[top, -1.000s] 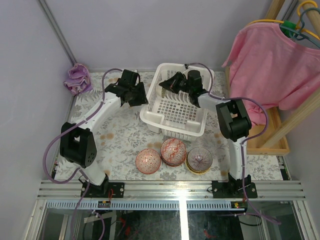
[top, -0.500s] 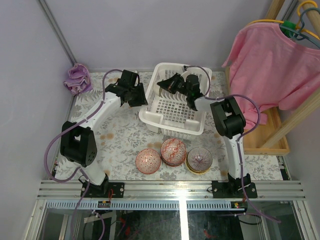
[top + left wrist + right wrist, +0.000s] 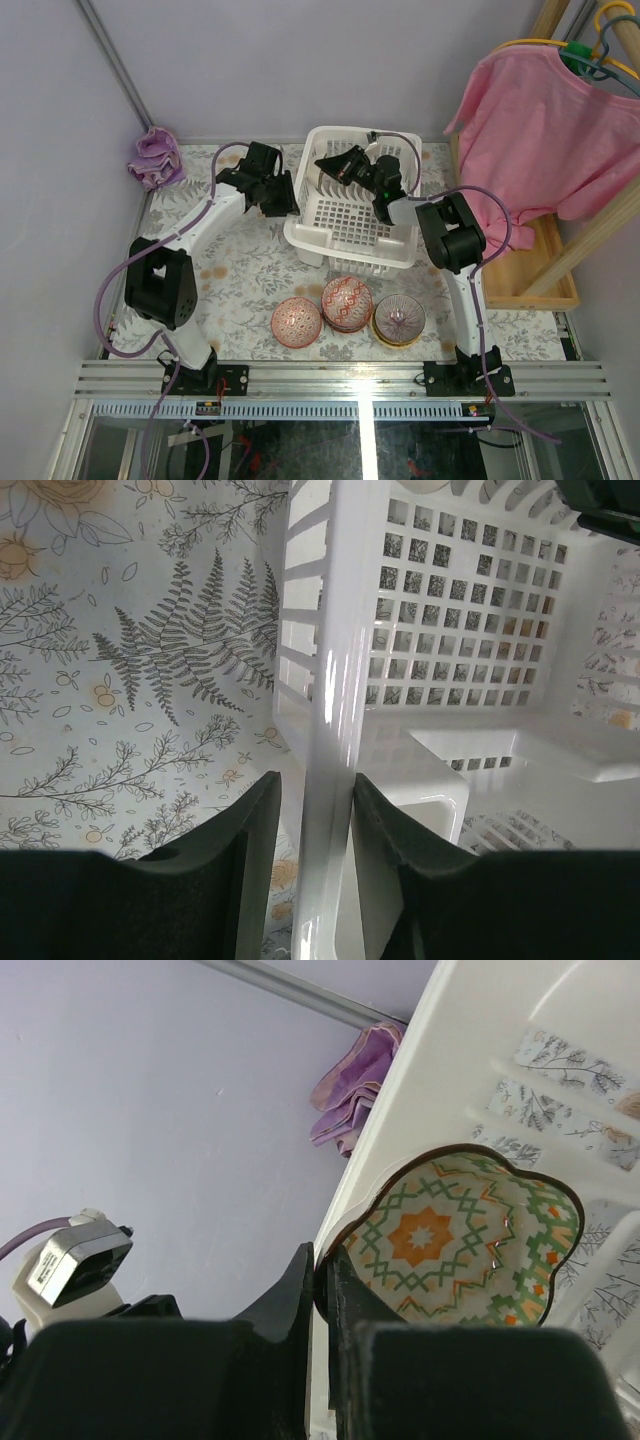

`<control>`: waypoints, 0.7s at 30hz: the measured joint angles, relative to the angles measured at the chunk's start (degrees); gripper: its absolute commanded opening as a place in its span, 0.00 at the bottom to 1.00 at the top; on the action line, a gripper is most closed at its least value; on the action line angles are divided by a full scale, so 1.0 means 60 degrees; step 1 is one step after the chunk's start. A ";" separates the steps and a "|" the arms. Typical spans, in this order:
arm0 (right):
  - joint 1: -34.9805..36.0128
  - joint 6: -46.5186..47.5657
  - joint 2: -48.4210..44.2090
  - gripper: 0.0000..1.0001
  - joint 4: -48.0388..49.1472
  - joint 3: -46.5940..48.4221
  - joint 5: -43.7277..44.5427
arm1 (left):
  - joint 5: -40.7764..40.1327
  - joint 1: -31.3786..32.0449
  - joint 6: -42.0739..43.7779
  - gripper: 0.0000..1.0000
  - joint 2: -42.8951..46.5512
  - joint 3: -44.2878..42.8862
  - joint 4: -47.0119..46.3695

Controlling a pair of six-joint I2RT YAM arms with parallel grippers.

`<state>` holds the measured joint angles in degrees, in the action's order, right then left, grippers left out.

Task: Load the bowls into the dish rack
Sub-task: Place the bowl in the dish rack.

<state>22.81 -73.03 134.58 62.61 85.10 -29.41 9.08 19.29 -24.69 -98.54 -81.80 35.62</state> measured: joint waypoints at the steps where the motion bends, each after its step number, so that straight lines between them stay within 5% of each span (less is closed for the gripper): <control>1: -0.0004 -0.0004 0.0033 0.00 0.0015 0.0000 0.0004 | 0.0029 0.0011 0.0000 0.32 -0.0015 0.0000 0.0004; 21: -0.0036 0.1541 0.0036 0.00 -0.2790 0.1089 -0.0226 | 0.0106 -0.0018 -0.0007 0.29 -0.0175 0.0000 -0.0018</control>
<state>22.59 -63.79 134.80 45.87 91.64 -30.76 9.72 19.18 -24.73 -99.59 -81.80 35.51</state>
